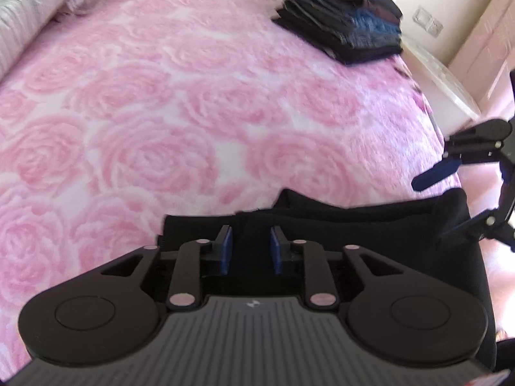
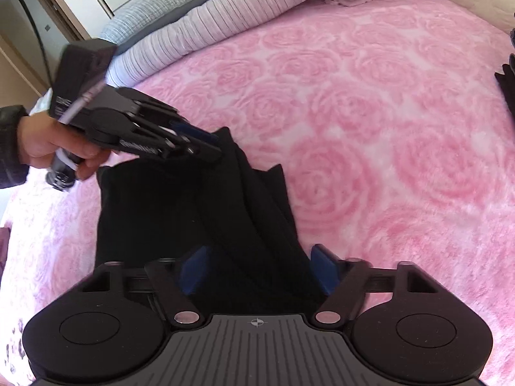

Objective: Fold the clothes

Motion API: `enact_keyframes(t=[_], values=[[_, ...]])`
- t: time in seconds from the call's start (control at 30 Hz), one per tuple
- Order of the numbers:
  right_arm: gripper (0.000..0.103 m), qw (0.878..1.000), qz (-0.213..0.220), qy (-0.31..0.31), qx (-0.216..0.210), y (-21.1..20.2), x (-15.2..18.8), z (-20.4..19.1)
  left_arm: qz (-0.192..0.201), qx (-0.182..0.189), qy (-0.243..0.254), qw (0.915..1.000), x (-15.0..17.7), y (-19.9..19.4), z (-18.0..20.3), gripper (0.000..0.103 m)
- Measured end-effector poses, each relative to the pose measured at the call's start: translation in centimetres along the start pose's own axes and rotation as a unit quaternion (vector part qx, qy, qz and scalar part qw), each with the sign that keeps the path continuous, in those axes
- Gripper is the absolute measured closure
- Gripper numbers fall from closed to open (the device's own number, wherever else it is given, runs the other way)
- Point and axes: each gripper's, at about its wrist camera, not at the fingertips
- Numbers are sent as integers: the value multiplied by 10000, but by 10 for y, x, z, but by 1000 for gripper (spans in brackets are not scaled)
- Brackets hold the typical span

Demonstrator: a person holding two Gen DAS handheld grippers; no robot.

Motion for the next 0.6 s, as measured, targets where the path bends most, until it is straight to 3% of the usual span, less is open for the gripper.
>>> enact_keyframes(t=[0.17,0.23,0.27,0.37,0.4,0.5,0.6], values=[[29,9996,-122,207,-143,9,-4,4,-116,-5,118,9999,3,5,3,86],[31,9992,-194,273,-210,14,-4,6,-150,35,105,9998,4,5,0,103],[34,9990,-230,307,-243,16,-5,8,-158,59,142,9998,5,4,0,103],[50,9973,-321,566,-332,22,-5,17,-182,114,202,9996,7,4,0,103],[67,9963,-357,703,-350,24,-5,22,-189,122,191,9996,8,3,0,103],[77,9944,-580,807,-349,30,-4,29,-210,130,95,9996,9,5,-1,103],[99,9968,-712,258,-252,33,-5,18,-136,80,143,9998,8,4,1,103]])
Point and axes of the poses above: each gripper's, at about its wrist camera, not at the fingertips, and y roughly the way its jaws point, z to its right, x to its underside, and after that the axes turned 10 degrees about z, right-handed
